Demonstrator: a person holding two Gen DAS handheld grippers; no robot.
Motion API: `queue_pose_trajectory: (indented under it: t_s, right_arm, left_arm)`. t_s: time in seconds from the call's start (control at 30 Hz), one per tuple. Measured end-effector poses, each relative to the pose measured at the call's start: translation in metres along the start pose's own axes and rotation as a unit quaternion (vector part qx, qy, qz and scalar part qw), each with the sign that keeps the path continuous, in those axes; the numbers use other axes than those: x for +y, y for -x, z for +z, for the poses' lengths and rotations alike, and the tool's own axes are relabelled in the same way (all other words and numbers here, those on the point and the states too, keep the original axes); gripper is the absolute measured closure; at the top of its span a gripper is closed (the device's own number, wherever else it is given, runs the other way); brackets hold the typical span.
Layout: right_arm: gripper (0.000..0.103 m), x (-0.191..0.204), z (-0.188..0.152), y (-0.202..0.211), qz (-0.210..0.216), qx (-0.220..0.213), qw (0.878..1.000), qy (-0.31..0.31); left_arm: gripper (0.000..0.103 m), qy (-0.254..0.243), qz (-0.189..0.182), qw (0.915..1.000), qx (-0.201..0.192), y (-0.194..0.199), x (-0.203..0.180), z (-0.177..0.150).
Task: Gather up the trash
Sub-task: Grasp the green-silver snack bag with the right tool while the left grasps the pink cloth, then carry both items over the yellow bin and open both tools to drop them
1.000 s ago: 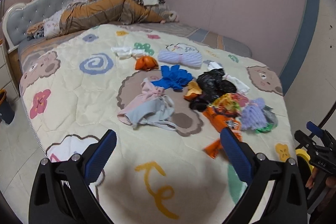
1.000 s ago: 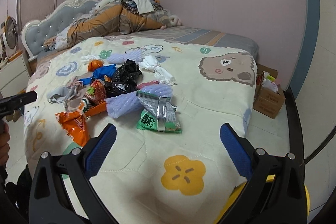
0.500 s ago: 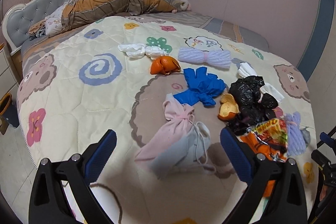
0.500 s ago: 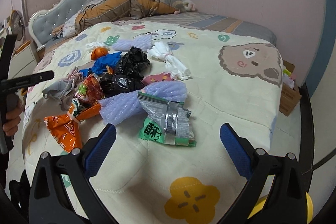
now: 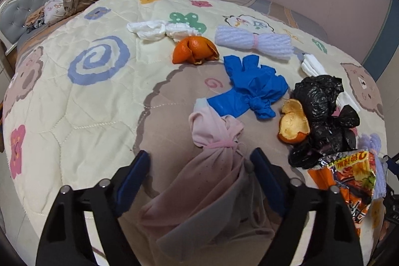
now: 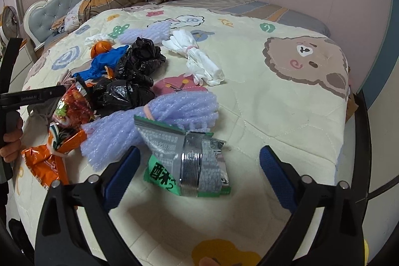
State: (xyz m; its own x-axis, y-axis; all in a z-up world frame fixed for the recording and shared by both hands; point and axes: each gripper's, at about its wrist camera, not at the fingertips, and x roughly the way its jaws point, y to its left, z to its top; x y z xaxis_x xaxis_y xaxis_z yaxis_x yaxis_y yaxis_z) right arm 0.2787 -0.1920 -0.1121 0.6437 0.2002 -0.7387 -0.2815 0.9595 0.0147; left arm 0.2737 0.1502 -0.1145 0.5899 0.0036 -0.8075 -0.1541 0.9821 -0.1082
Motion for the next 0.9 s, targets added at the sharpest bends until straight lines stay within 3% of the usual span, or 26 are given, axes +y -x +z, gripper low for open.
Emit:
queue_pose_trajectory:
  t_s: [0.13, 0.23, 0.27, 0.4, 0.53, 0.9]
  right_arm:
    - [0.027, 0.002, 0.003, -0.007, -0.005, 0.007, 1.0, 0.004]
    - [0.042, 0.005, 0.003, -0.009, -0.005, 0.014, 1.0, 0.007]
    - [0.052, 0.005, 0.002, -0.01, -0.006, 0.018, 1.0, 0.006]
    - [0.057, 0.004, -0.003, -0.011, -0.012, 0.025, 1.0, -0.004]
    - [0.06, 0.004, -0.004, 0.004, -0.024, 0.005, 1.0, -0.011]
    - [0.062, -0.008, -0.017, 0.055, -0.03, -0.028, 0.998, -0.046]
  left_arm:
    - [0.046, -0.021, 0.009, 0.9997, 0.001, -0.003, -0.008, 0.0]
    - [0.057, -0.026, 0.006, 0.9996, -0.003, 0.001, -0.009, 0.001]
    - [0.062, -0.024, 0.002, 0.9997, -0.003, 0.001, -0.007, 0.002]
    - [0.076, -0.005, -0.022, 0.9997, -0.007, 0.007, 0.001, 0.003]
    - [0.081, 0.014, -0.039, 0.999, -0.017, 0.015, 0.006, 0.001]
    - [0.081, 0.008, -0.099, 0.9894, -0.106, 0.081, -0.005, -0.022]
